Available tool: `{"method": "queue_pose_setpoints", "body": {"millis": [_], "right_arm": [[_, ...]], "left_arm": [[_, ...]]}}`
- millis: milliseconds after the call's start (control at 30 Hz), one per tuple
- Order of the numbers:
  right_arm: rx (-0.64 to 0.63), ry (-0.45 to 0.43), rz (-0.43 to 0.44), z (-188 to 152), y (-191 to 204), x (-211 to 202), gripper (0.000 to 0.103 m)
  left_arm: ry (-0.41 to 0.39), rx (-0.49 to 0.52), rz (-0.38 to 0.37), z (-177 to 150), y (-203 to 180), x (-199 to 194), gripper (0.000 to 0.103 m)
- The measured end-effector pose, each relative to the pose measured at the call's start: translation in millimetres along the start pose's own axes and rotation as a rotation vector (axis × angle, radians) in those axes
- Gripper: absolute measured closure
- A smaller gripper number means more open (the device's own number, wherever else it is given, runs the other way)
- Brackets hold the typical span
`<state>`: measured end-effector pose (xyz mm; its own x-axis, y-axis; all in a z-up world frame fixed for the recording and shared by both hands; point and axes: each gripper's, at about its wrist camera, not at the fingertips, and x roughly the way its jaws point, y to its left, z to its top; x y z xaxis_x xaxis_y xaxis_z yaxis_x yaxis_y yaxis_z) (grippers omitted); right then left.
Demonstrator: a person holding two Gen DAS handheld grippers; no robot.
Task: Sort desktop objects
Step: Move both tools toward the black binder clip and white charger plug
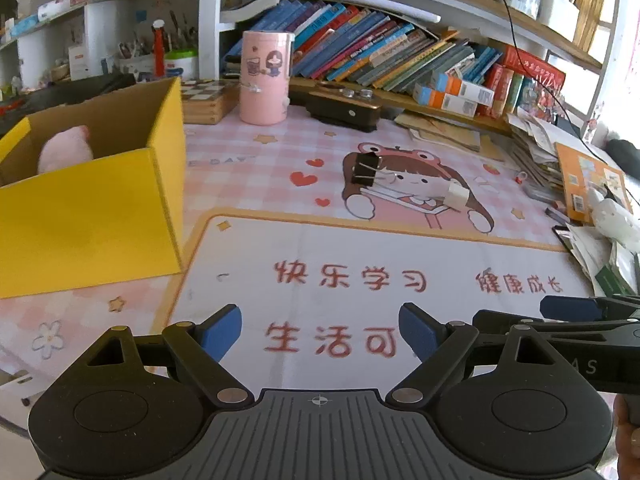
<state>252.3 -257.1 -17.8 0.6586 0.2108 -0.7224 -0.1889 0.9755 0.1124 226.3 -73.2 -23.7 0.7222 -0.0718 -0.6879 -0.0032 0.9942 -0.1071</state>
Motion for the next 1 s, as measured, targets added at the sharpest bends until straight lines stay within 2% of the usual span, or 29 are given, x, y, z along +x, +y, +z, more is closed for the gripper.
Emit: {"method": "queue_pose_setpoints", "body": {"millis": [300,633,1000], "right_arm": [[-0.007,0.005,0.01,21,-33,18,0.025],[-0.033,-0.038,-0.003,51,-62,49,0.025],[-0.094,-0.096,-0.025,80,-71,97,0.026]], "left_arm": [[-0.001,-0.006,0.018,19,-26,26,0.015],[-0.045,0.012,0.064,54,-44,61,0.015],[-0.066,0.019,0.115,85,-48,107,0.015]]}}
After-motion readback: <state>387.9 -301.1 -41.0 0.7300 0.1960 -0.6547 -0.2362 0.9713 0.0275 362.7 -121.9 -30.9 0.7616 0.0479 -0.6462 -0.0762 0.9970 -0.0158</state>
